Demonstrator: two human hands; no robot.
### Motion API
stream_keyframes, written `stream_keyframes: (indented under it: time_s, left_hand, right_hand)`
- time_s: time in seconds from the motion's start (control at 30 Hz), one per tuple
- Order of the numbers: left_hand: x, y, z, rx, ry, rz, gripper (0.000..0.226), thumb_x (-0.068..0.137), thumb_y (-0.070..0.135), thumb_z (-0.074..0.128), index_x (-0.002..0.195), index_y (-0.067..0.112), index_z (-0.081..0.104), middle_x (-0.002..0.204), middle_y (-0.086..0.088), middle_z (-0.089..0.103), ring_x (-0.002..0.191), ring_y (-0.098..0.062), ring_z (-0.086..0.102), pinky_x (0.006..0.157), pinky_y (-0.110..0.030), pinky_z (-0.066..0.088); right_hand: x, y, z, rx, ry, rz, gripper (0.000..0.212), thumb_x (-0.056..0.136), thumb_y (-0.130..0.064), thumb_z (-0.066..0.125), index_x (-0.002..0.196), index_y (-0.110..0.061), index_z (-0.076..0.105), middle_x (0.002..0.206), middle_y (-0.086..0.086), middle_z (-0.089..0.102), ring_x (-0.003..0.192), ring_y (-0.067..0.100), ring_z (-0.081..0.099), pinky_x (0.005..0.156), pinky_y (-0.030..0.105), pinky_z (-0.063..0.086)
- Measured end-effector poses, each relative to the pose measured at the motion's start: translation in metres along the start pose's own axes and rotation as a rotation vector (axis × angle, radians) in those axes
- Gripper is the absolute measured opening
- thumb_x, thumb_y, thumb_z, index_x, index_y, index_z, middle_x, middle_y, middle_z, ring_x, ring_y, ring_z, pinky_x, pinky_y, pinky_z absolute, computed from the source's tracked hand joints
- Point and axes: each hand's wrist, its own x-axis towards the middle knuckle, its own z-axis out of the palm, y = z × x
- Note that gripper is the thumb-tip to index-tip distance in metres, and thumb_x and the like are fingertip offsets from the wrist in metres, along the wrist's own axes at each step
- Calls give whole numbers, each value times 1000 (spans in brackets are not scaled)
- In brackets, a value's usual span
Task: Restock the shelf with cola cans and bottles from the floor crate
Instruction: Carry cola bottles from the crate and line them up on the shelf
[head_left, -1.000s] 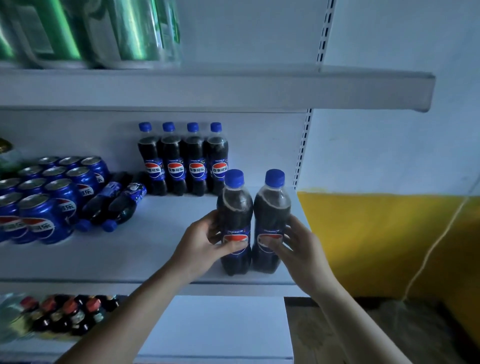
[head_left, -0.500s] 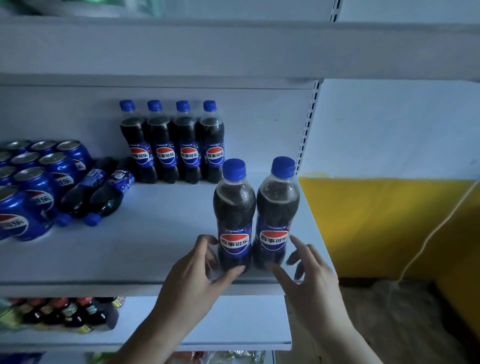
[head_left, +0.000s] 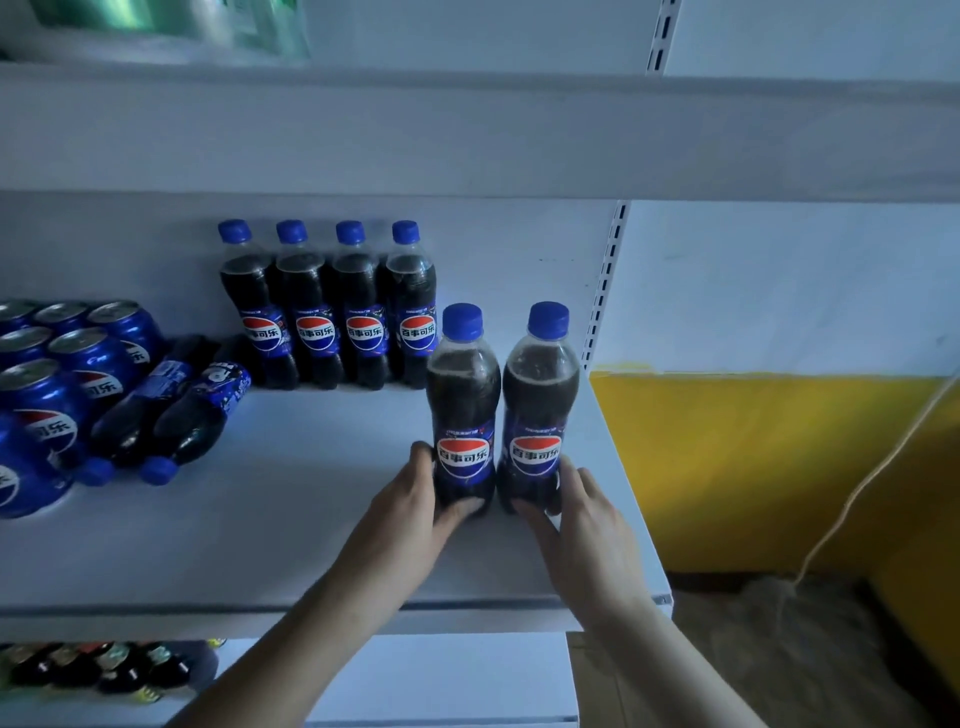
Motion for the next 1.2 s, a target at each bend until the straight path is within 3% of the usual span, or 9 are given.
stream_keyframes:
  time_s: [0.17,0.27,0.33,0.6,0.83,1.2]
  left_hand:
    - [57,-12,8,52,-19,15,47,89,38,74,104,12,37,108,-14,68,100,-33,66,76,-39,50]
    - [84,-13,8,74,-33,14,56,91,35,74,124,4,42,131,-18,63,119,-33,62,95,-42,51]
    - [99,-11,9,98,-36,-3,61,92,33,73,130,-1,40,135,-22,60,123,-36,59,98,-40,48]
    - [152,-18,13,346,-40,-108,56,96,42,65,124,-2,44,116,-27,68,106,-42,67,87,-48,55]
    - [179,-26,15,595,-159,-161,41,99,42,60,112,3,68,109,-16,71,101,-37,68,73,-33,47]
    - [200,-24,24,509,-205,-248,37,101,38,59,110,3,69,110,-17,70,96,-34,65,75,-31,41]
  right_hand:
    - [54,8,12,53,-43,3,42,96,-40,65,130,-19,51,111,6,61,98,32,66,77,42,51]
    - [82,12,20,50,-61,25,43,95,-35,66,130,-16,52,114,9,61,103,36,63,79,41,49]
    - [98,13,24,57,-72,27,43,95,-34,66,130,-14,52,117,11,61,106,37,62,82,41,48]
    - [149,15,37,74,-127,51,37,96,-35,65,122,-11,53,122,15,63,112,37,60,87,41,47]
    - [184,14,44,36,-158,68,35,95,-35,66,116,-8,56,118,16,66,109,37,62,85,40,49]
    - [216,15,39,-70,-211,72,37,97,-38,64,115,-6,59,118,17,67,109,36,64,77,34,41]
